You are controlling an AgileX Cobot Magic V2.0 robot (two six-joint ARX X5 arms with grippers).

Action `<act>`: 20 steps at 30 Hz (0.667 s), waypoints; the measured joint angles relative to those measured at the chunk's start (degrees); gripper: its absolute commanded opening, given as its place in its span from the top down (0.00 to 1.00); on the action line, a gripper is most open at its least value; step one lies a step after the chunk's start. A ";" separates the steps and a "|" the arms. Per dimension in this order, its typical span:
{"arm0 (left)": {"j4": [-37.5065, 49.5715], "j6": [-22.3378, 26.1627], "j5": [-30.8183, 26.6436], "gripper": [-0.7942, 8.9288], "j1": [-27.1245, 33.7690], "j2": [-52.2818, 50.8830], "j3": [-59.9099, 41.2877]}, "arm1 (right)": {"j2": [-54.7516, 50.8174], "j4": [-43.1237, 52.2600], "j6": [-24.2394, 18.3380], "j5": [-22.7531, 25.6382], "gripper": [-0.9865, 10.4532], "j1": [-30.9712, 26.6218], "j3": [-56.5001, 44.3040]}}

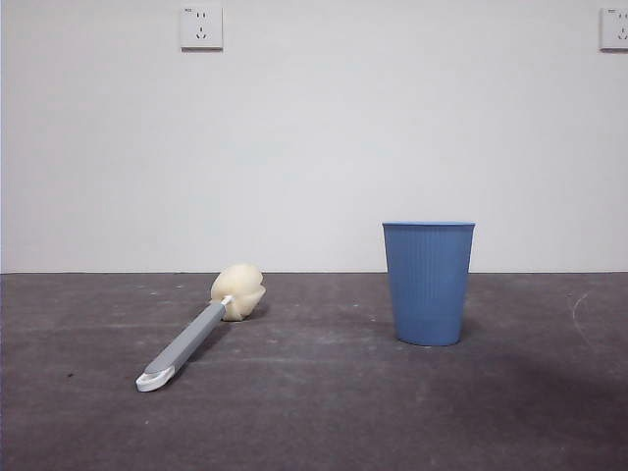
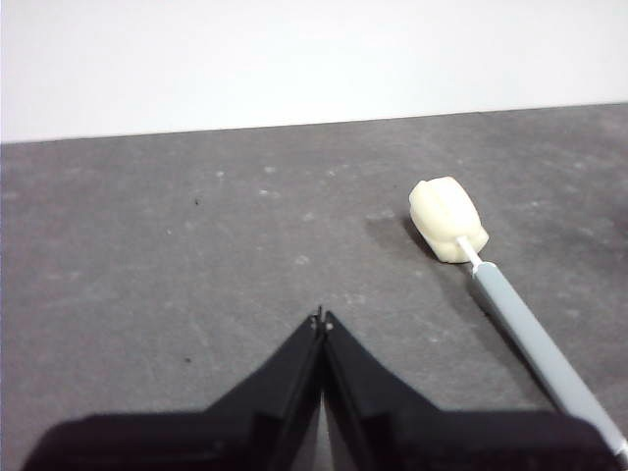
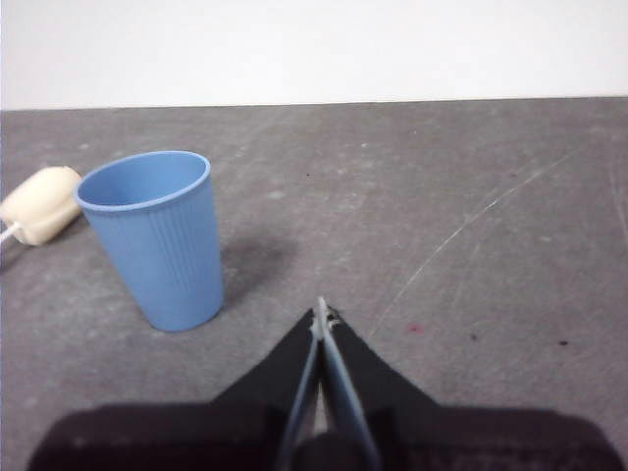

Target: Pick up the cup brush,pick up the cup,insert the brush into the cup,clean the cup,put the cup brush back,put the cup back to the fixed position on the table

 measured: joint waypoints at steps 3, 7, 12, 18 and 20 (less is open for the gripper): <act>-0.39 -4.22 0.22 0.92 0.00 0.00 0.00 | 0.00 0.92 3.67 -0.11 0.92 0.00 0.00; -1.57 -11.52 1.05 0.92 0.00 0.00 0.39 | 0.07 2.08 9.16 -0.17 0.92 0.00 0.07; -5.35 -15.78 2.97 0.92 -0.02 0.09 5.92 | 2.60 1.75 13.25 -1.66 0.92 0.00 3.50; -12.55 -17.00 3.54 0.92 -0.02 1.25 15.10 | 9.38 0.94 14.10 -6.16 0.92 0.00 10.99; -15.78 -17.03 4.76 0.92 -0.02 2.54 18.16 | 12.28 -0.94 14.08 -7.74 0.92 0.00 14.10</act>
